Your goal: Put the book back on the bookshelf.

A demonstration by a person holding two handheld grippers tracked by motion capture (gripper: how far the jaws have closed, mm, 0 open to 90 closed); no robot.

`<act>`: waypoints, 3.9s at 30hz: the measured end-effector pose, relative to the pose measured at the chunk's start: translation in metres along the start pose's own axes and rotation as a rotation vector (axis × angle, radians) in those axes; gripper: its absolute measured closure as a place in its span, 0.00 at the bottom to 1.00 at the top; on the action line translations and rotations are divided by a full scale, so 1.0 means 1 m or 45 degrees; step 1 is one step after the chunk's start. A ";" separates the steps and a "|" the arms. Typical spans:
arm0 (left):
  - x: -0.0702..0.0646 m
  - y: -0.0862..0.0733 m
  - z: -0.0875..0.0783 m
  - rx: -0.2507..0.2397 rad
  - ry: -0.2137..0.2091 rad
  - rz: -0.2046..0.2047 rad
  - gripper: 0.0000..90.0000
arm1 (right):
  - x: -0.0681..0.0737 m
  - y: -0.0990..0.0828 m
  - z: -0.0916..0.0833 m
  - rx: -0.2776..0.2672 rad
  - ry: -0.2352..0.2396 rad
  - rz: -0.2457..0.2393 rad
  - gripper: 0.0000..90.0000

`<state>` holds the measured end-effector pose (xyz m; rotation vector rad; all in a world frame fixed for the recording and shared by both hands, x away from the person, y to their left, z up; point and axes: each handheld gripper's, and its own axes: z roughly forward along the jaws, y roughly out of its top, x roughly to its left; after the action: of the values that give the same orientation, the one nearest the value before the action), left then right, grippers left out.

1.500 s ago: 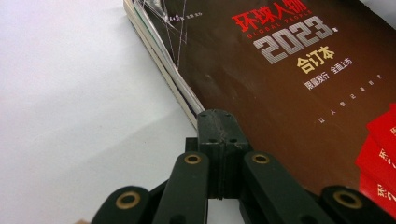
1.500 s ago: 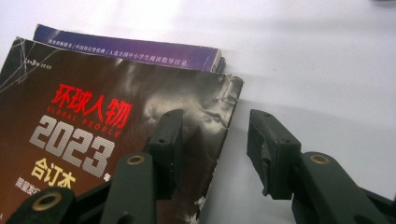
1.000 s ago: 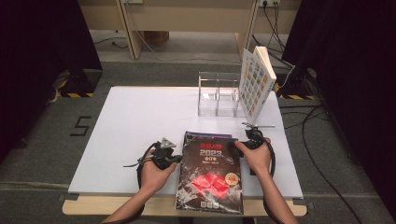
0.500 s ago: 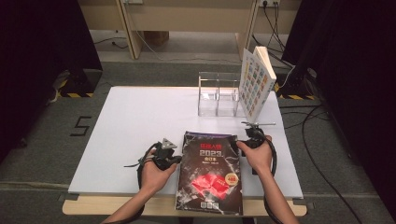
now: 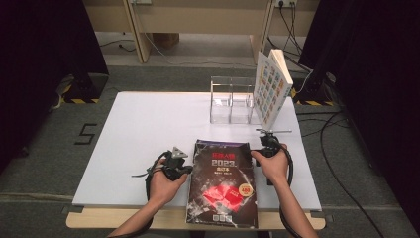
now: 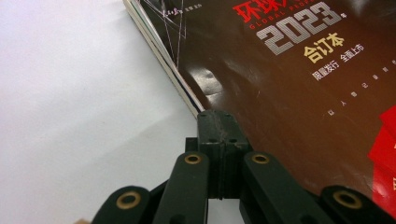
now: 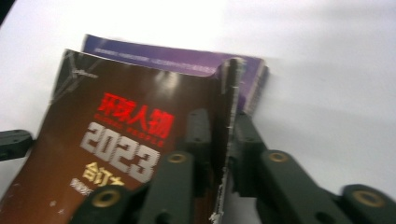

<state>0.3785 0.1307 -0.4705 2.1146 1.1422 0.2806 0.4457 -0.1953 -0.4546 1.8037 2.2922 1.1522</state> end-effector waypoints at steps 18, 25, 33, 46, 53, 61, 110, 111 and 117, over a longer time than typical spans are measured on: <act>0.039 -0.029 -0.039 -0.124 0.020 -0.079 0.69 | 0.005 0.004 -0.024 -0.124 0.101 0.040 0.97; 0.052 -0.052 -0.059 -0.155 0.117 -0.104 0.60 | 0.002 0.005 -0.039 -0.182 0.084 0.054 0.97; 0.058 -0.062 -0.070 -0.176 0.188 -0.067 0.47 | 0.003 0.005 -0.046 -0.222 0.066 0.039 0.97; 0.059 -0.067 -0.069 -0.224 0.209 -0.061 0.43 | 0.009 0.015 -0.073 -0.344 0.026 0.011 0.97; 0.060 -0.068 -0.070 -0.247 0.210 -0.076 0.44 | 0.016 0.023 -0.084 -0.404 0.008 -0.004 0.97; 0.060 -0.071 -0.070 -0.255 0.226 -0.086 0.44 | 0.023 0.031 -0.097 -0.475 -0.022 -0.042 0.97; 0.064 -0.077 -0.075 -0.280 0.253 -0.148 0.46 | 0.057 0.063 -0.120 -0.722 -0.034 -0.165 0.97; 0.065 -0.077 -0.075 -0.281 0.252 -0.147 0.46 | 0.057 0.064 -0.120 -0.732 -0.042 -0.172 0.97; 0.064 -0.078 -0.074 -0.275 0.250 -0.149 0.46 | 0.060 0.066 -0.121 -0.756 -0.045 -0.181 0.97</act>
<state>0.3295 0.2458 -0.4775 1.8551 1.2819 0.5418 0.4289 -0.2050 -0.3052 1.3986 1.7518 1.5409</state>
